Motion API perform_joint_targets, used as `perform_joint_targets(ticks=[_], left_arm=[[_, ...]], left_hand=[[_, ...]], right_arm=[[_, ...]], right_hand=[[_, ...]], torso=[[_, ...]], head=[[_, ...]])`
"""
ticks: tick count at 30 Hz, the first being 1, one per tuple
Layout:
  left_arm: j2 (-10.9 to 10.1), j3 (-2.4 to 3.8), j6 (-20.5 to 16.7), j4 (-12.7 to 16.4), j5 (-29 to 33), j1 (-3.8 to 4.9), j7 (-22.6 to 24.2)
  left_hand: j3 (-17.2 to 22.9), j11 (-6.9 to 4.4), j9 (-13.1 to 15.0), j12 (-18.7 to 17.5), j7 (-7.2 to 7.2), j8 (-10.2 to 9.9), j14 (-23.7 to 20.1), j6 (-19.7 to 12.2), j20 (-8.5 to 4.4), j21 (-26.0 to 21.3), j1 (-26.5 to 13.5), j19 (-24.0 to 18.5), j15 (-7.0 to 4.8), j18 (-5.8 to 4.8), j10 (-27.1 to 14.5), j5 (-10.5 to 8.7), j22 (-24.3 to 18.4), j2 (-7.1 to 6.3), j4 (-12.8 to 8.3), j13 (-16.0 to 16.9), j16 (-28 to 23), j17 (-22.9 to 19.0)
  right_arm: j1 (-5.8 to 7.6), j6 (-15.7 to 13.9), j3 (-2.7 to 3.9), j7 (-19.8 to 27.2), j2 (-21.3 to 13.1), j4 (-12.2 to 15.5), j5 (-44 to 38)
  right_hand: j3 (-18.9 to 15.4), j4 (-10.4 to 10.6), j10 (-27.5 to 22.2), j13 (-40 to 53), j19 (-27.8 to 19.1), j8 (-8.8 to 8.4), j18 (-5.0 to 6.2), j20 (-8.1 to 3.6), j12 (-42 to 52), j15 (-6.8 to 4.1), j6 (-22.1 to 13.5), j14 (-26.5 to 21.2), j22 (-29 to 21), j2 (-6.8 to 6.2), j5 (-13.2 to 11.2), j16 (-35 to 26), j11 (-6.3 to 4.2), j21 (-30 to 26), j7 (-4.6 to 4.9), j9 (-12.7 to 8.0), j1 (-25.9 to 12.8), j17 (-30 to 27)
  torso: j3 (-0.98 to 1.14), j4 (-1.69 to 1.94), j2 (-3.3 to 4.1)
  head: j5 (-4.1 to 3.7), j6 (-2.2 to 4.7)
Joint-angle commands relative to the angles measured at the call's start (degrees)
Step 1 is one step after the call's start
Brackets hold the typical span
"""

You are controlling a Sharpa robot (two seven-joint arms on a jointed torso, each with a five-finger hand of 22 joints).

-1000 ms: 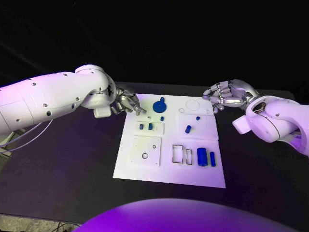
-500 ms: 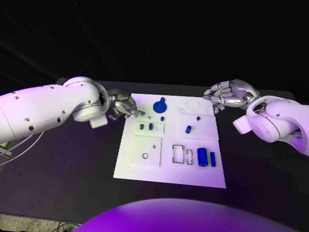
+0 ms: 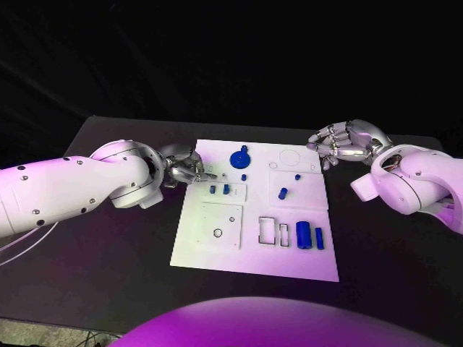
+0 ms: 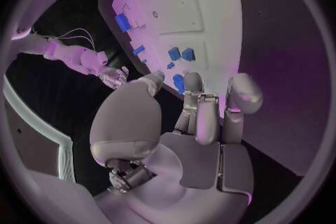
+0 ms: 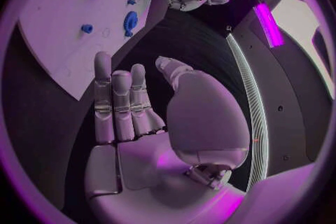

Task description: Assemble the parts on the task board

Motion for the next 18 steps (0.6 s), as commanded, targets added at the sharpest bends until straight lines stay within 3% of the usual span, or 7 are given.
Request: perform_joint_targets(ticks=[1, 10, 18], left_arm=[[0.1, -0.09, -4.5, 0.8, -4.8, -0.67, -0.7], [0.7, -0.17, -4.8, 1.2, -6.1, -2.19, -2.4], [2.1, -0.36, -2.8, 0.2, -6.6, -2.74, -4.0]], left_hand=[[-0.5, -0.01, 0.1, 0.4, -0.35, 0.4, 4.3, 0.0, -0.17, 0.9, -0.1, 0.7, -0.35, 0.10, 0.6, -0.12, 1.1, 0.58, 0.0, 0.4, -0.2, 9.8], [-0.6, -0.23, 0.2, 1.5, -0.58, 1.2, 4.3, -0.1, -0.43, 2.4, 0.8, 1.6, -0.54, -0.26, 1.4, -0.03, 2.9, 1.04, -0.2, 1.4, -0.2, 9.8], [-0.7, -0.35, 0.3, 1.6, -0.72, 1.8, 4.3, 0.0, -0.50, 2.5, 1.3, 1.7, -0.64, -0.29, 1.5, -0.02, 3.0, 1.06, -0.2, 1.5, -0.2, 9.8]], right_arm=[[-0.08, -0.6, 0.02, 0.4, -0.1, 0.0, -0.1], [-0.23, -0.4, 0.02, 0.3, -0.1, 0.0, -0.1], [-0.36, -0.6, 0.02, 0.4, -0.2, 0.0, -0.1]], right_hand=[[0.0, 0.1, -0.2, -0.1, -0.1, 0.26, 0.75, 0.16, -0.2, -0.01, -0.2, -0.4, -0.1, 0.07, 0.3, -0.2, -0.16, -0.3, 0.08, 0.1, 0.5, -0.1], [0.0, 0.2, -0.2, -0.1, -0.1, 0.28, 0.75, 0.16, -0.2, -0.01, -0.2, -0.3, -0.1, 0.08, 0.3, -0.2, -0.16, -0.3, 0.08, 0.1, 0.5, 0.0], [0.0, 0.2, -0.2, -0.1, -0.1, 0.28, 0.75, 0.16, -0.2, -0.01, -0.2, -0.3, -0.1, 0.08, 0.3, -0.2, -0.16, -0.3, 0.08, 0.1, 0.5, 0.0]], torso=[[-0.03, -0.03, 0.03], [0.06, -0.14, 0.01], [0.05, -0.12, 0.05]], head=[[0.00, 0.00], [0.02, 0.00], [-0.16, 0.00]])
